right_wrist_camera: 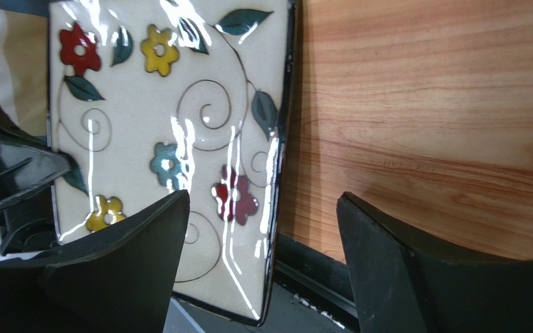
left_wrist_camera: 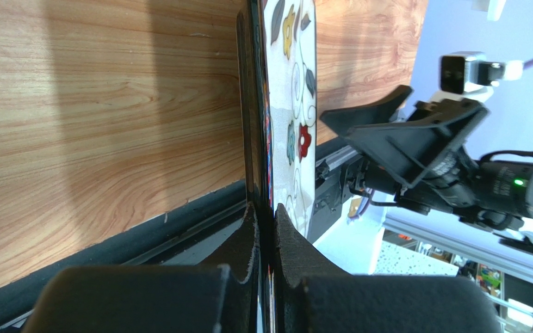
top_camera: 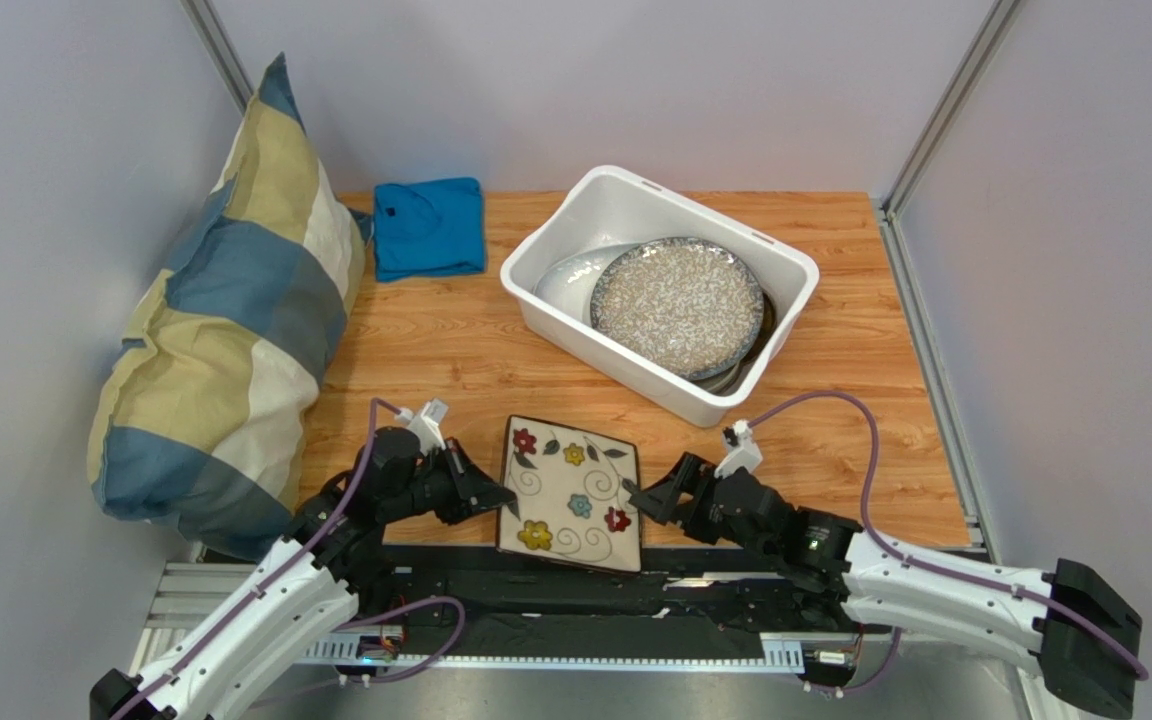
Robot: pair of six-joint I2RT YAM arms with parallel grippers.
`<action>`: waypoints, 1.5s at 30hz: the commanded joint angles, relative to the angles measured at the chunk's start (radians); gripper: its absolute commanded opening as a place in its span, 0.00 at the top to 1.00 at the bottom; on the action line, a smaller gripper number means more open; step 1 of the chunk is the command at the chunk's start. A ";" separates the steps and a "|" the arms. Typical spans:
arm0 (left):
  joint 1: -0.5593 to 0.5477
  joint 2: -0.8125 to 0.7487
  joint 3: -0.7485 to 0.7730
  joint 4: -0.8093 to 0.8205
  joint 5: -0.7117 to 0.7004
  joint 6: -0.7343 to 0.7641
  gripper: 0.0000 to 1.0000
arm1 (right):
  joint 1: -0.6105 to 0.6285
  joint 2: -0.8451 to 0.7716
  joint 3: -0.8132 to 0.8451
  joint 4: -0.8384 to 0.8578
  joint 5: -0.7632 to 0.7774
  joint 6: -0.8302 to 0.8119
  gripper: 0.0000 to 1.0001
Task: Place the plates into the plastic bin on the countertop
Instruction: Pick up the plate at the center of the board.
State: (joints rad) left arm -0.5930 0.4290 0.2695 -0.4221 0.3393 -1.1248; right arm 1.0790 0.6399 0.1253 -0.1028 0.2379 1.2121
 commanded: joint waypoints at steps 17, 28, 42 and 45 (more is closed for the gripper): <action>0.009 -0.062 0.022 0.238 0.113 -0.101 1.00 | 0.002 0.449 -0.081 0.733 -0.175 0.142 0.19; 0.009 -0.030 -0.006 0.263 0.127 -0.095 1.00 | 0.002 0.512 -0.076 0.996 -0.210 0.119 0.28; 0.009 -0.026 -0.018 0.241 0.152 -0.059 1.00 | 0.002 0.258 -0.082 0.853 -0.160 0.059 0.59; 0.010 -0.015 -0.016 0.243 0.161 -0.053 1.00 | 0.002 0.213 -0.079 0.858 -0.167 0.060 0.61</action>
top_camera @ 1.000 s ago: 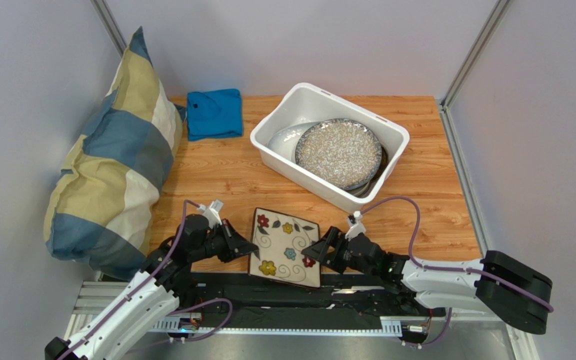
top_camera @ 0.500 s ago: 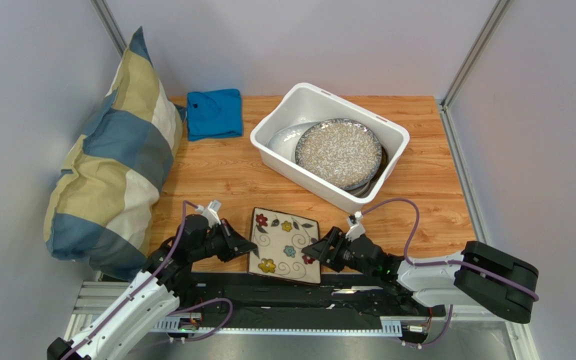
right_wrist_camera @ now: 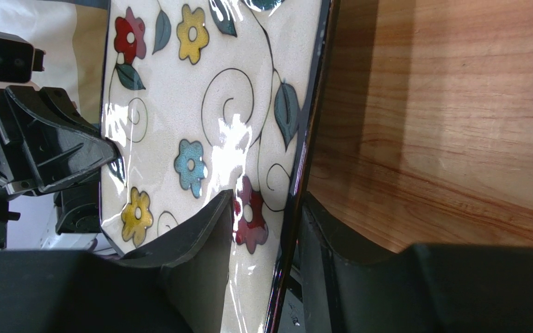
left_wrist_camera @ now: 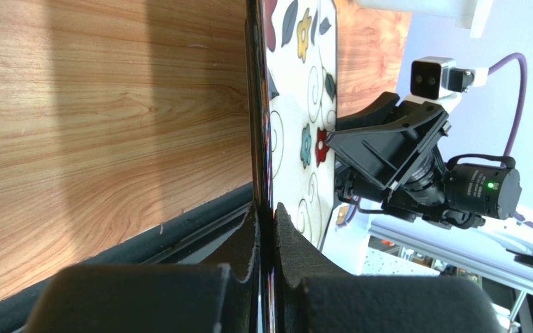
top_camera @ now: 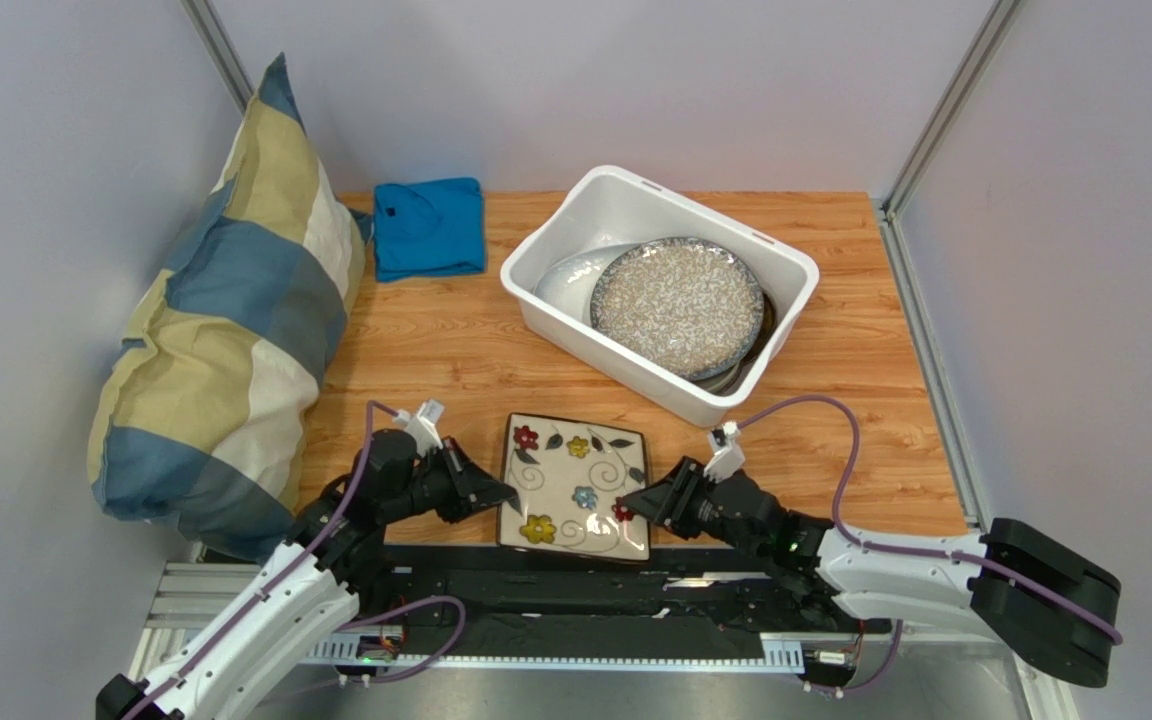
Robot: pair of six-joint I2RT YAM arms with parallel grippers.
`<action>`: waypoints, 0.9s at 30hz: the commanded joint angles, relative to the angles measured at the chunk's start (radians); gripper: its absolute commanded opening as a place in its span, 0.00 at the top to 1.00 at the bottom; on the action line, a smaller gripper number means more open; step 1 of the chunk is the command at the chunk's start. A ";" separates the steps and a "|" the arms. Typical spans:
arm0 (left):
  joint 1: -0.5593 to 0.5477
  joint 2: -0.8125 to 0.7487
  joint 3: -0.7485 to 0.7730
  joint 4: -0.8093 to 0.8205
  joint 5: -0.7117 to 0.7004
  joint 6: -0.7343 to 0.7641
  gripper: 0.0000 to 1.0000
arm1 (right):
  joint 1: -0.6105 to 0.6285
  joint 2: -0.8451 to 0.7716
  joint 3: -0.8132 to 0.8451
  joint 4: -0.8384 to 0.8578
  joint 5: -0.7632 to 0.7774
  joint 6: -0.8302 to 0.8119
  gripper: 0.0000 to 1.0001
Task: Place the plates into the plastic bin on the countertop
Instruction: Pick up the plate at the center of the board.
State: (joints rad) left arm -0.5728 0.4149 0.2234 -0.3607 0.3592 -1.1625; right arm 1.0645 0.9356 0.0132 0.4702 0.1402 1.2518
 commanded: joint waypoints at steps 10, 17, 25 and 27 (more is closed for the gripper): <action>-0.012 0.071 0.050 0.239 0.201 0.029 1.00 | 0.018 -0.018 0.067 0.448 -0.160 0.024 0.66; -0.012 0.079 0.050 0.235 0.210 0.040 1.00 | 0.018 0.003 0.102 0.437 -0.174 0.006 0.99; -0.010 0.107 0.039 0.227 0.161 0.037 0.97 | 0.017 -0.239 0.143 0.080 -0.076 -0.075 1.00; -0.010 0.120 0.022 0.277 0.161 0.021 0.92 | 0.017 -0.342 0.162 0.001 -0.039 -0.104 1.00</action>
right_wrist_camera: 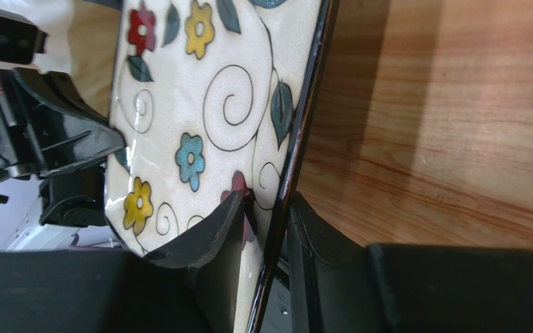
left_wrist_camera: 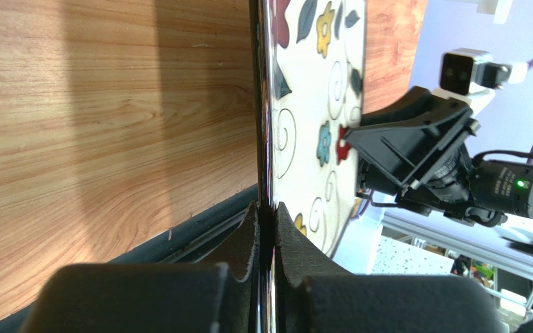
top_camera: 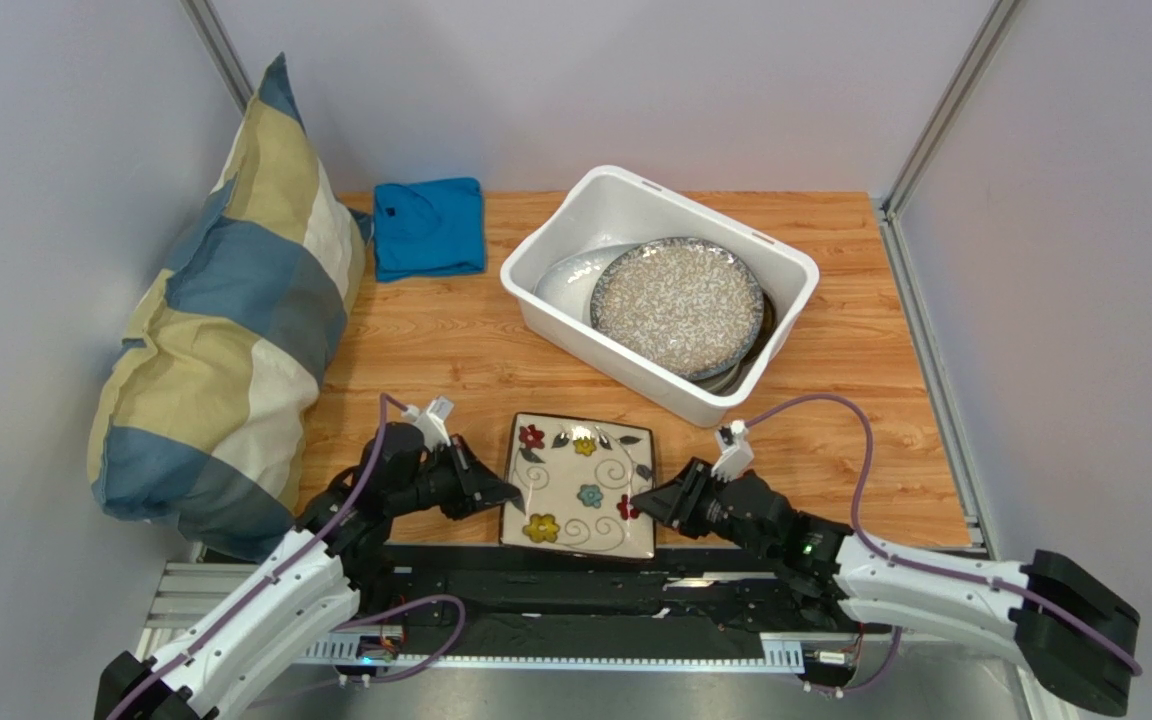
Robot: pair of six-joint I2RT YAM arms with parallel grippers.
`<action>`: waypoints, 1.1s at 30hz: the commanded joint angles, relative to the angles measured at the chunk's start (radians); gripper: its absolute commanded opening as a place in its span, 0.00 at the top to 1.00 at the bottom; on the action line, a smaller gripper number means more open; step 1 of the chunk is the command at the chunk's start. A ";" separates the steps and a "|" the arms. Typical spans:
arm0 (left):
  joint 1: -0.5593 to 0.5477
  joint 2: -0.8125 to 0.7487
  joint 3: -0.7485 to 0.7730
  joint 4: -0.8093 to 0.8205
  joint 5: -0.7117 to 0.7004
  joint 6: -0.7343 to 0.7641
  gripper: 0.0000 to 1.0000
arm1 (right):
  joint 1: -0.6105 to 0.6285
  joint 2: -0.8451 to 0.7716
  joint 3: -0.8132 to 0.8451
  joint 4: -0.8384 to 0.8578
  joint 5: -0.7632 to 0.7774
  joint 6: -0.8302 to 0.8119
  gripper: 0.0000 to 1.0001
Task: Place the plates into the plastic bin on the countertop
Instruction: Pick up the plate at the center of the board.
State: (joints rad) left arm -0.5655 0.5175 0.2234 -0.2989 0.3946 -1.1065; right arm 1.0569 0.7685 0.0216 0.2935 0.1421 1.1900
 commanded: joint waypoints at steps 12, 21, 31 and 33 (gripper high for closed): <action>-0.017 0.136 -0.006 0.409 0.210 -0.072 0.63 | 0.026 -0.123 0.113 0.334 -0.035 0.022 1.00; -0.017 0.079 -0.059 0.537 0.224 -0.177 1.00 | 0.025 -0.089 0.118 0.345 -0.056 0.034 1.00; -0.017 -0.071 -0.079 0.563 0.207 -0.274 1.00 | 0.025 -0.149 0.086 0.282 -0.035 0.036 0.67; -0.017 -0.091 -0.076 0.558 0.208 -0.286 1.00 | 0.025 -0.172 0.084 0.253 -0.033 0.034 0.56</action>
State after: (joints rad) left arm -0.5629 0.4881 0.1093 0.0219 0.5083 -1.3121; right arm 1.0470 0.6498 0.0505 0.3553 0.2329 1.2118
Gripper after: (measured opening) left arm 0.030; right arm 0.378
